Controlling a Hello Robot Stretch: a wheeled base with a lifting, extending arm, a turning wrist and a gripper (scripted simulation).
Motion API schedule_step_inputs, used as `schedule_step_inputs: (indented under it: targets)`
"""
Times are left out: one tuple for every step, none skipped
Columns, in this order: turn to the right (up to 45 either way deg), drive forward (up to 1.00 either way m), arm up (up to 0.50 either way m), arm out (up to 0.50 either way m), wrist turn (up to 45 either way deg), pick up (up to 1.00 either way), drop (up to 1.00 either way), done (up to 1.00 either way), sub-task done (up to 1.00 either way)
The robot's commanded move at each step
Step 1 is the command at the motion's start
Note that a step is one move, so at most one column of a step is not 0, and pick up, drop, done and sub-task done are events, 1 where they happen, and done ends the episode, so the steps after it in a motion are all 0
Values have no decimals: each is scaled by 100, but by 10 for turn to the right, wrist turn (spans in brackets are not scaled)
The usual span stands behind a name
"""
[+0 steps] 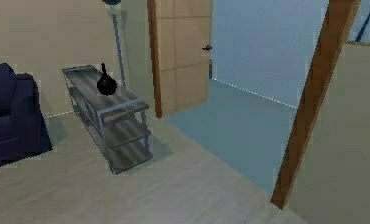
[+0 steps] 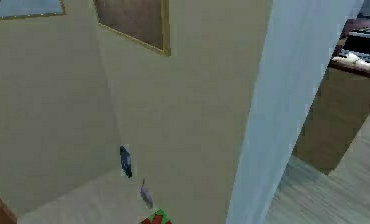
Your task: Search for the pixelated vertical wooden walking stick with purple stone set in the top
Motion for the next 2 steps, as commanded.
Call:
schedule_step_inputs:
  targets:
    - [0,50,0,0,0,0,0,0,0]
    - [180,0,0,0,0,0,0,0,0]
